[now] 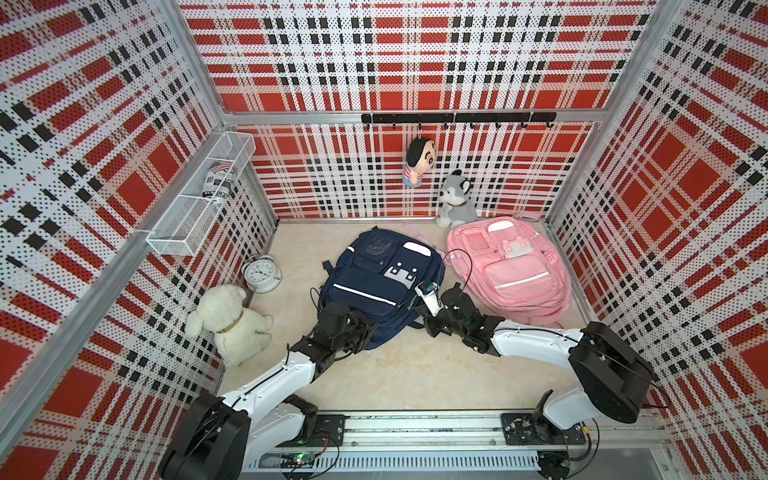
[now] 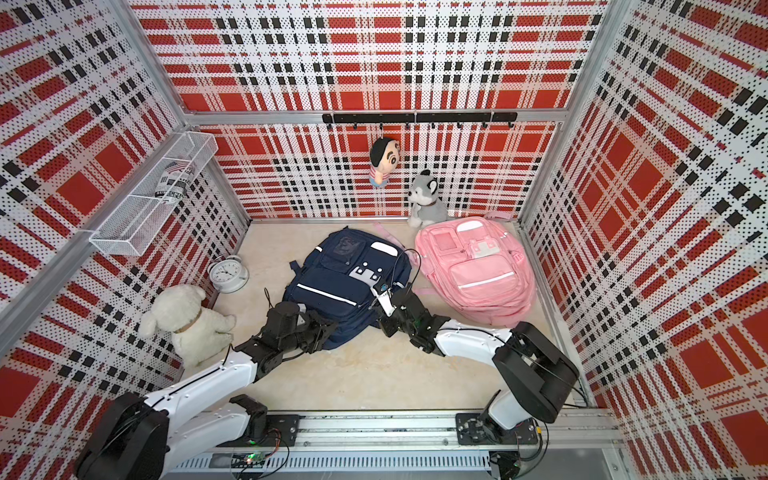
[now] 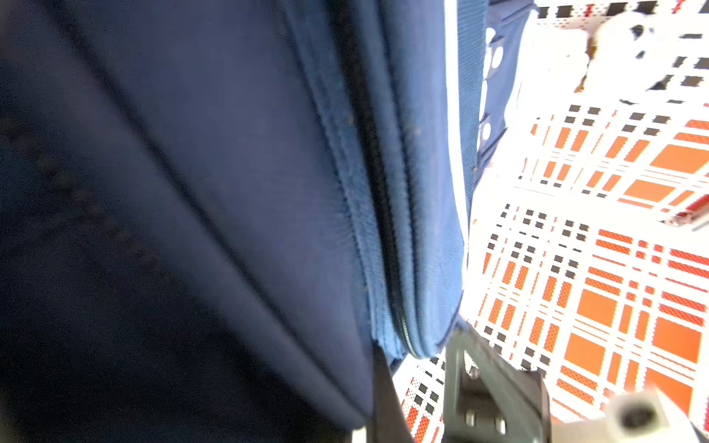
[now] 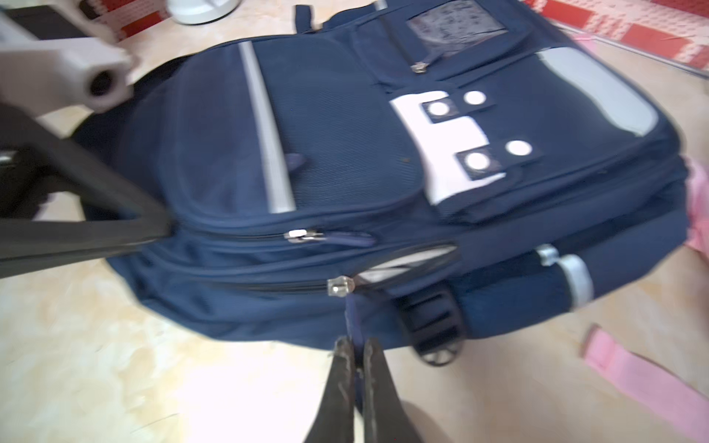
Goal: Zip up the backpack
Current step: Zip the zipper on the backpack.
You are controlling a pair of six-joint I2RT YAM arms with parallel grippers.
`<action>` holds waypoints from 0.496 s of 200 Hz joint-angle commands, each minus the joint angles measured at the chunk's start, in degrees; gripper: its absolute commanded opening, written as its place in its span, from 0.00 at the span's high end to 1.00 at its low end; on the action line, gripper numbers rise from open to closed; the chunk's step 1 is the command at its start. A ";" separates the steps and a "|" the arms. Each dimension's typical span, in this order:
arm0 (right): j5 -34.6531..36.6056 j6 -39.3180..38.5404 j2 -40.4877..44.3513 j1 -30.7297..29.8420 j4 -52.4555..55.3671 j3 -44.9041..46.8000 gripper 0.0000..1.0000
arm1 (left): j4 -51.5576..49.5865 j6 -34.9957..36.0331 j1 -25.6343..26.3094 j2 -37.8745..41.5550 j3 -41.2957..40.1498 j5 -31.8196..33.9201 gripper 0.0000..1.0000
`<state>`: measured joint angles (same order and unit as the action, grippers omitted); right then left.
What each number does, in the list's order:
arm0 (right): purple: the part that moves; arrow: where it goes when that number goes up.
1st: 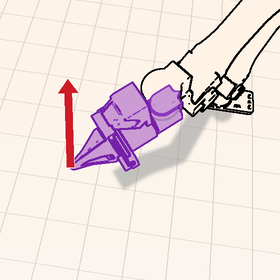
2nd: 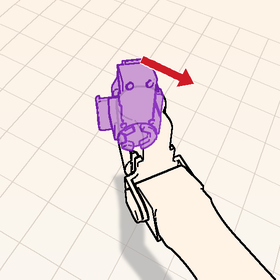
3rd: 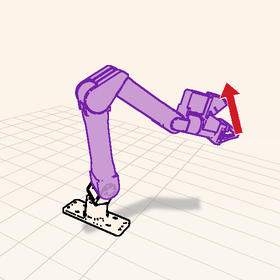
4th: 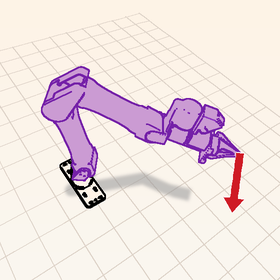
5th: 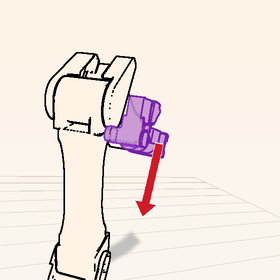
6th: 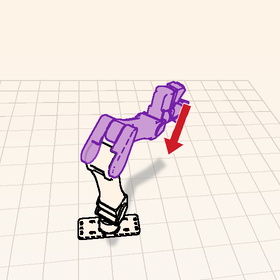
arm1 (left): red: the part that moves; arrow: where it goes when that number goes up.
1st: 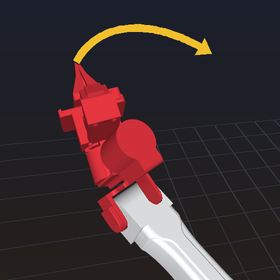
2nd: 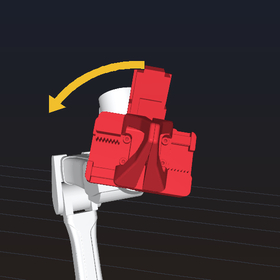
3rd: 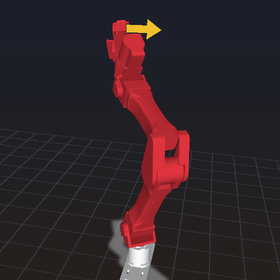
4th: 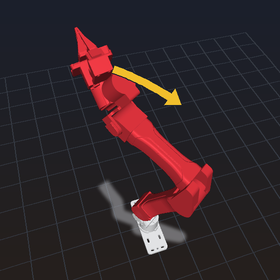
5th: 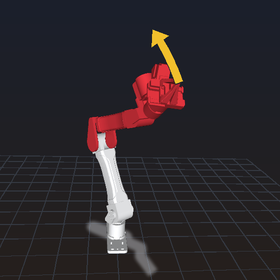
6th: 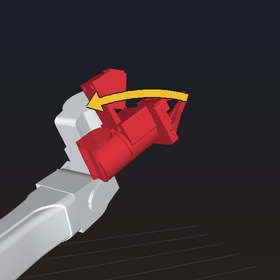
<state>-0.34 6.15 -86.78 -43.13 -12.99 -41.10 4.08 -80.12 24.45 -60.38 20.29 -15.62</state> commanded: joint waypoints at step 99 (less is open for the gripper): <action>-0.86 2.35 -0.90 7.87 4.02 -4.61 0.57 | -6.80 10.34 4.12 -0.41 7.09 5.75 0.02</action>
<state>-1.63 6.20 -92.40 -35.81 -9.30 -47.22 3.92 -76.99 26.57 -60.84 20.91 -14.02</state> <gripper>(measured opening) 0.324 0.918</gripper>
